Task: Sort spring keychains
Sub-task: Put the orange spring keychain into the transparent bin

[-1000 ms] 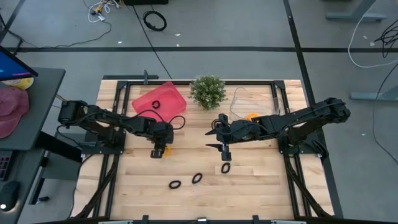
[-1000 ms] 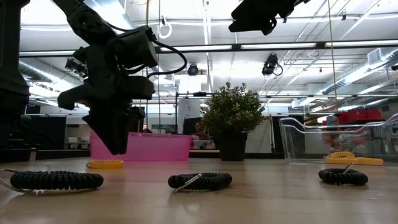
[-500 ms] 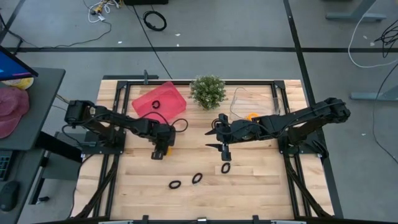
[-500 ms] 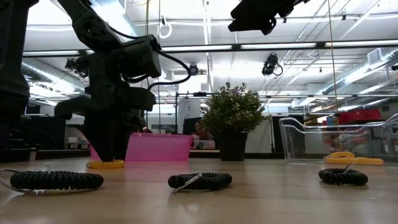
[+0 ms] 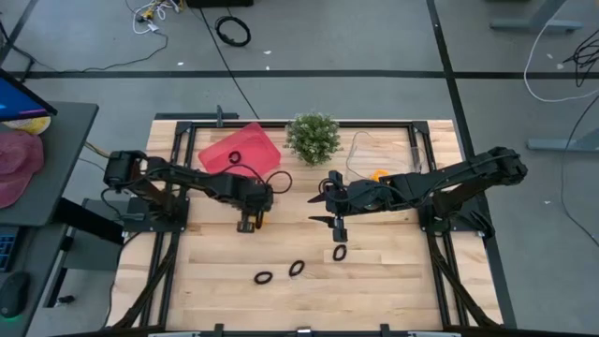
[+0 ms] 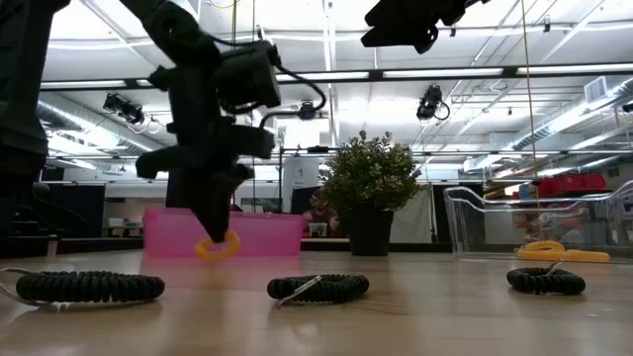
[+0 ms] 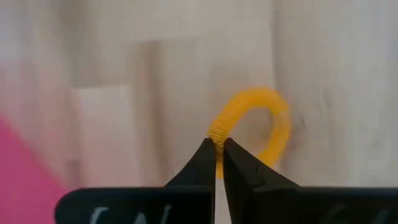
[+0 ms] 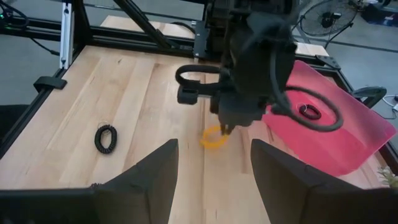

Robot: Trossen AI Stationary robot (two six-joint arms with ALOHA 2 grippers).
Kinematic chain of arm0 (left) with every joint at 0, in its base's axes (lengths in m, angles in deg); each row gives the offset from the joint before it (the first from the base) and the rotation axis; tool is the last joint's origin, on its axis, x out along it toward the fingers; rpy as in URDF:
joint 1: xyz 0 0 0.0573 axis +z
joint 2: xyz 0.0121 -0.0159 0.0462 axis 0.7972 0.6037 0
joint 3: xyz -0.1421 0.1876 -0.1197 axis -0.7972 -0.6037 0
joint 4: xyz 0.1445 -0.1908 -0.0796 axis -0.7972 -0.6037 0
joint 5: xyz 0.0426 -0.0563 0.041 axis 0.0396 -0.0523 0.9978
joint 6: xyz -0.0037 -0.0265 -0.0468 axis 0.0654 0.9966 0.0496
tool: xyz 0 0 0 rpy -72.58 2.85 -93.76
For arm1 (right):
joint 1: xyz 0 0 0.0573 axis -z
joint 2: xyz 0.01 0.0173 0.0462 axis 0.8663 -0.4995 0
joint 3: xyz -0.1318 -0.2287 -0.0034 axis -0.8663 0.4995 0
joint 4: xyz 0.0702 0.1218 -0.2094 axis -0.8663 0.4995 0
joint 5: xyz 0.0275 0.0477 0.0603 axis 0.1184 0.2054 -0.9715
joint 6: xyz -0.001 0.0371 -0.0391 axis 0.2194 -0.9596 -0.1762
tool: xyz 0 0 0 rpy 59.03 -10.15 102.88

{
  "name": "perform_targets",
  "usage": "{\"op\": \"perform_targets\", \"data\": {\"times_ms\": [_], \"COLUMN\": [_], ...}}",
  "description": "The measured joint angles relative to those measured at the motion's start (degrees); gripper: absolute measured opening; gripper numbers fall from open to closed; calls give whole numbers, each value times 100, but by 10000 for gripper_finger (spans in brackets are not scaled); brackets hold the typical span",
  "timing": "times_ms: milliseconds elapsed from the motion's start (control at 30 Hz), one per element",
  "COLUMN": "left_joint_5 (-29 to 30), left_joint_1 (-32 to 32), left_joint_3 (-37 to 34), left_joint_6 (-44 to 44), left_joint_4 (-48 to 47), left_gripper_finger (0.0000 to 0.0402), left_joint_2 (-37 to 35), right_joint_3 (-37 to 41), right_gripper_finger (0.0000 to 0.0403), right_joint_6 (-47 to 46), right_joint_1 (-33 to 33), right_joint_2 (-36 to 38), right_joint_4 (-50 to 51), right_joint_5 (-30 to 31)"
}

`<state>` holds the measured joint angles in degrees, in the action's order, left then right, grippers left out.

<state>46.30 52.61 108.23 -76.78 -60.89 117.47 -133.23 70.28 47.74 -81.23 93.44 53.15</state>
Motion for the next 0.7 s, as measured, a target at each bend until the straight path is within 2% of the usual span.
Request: {"op": "perform_targets", "data": {"times_ms": [200, 333, 500, 567, 700], "left_joint_5": [1919, 2559, 3831, 4300, 4802], "left_joint_1": [-343, -490, -618, -661, -798], "left_joint_3": [417, 551, 647, 650, 650], "left_joint_6": [146, 229, 756, 947, 1392], "left_joint_4": [-285, -344, -508, -573, -779], "left_gripper_finger": [10, 10, 9, 9, 9], "left_joint_2": [-4, -2, -93, -217, -650], "right_joint_3": [0, 0, 0, 0, 0], "right_gripper_finger": [206, 206, 206, 206, 206], "right_joint_6": [38, 39, -75, -172, -399], "right_joint_1": [8, 9, 17, 60, 163], "right_joint_2": [0, 0, 0, 0, 0], "right_joint_4": [-62, -81, -244, -356, -434], "right_joint_5": [218, 773, 1439, 1497, 1499]}}
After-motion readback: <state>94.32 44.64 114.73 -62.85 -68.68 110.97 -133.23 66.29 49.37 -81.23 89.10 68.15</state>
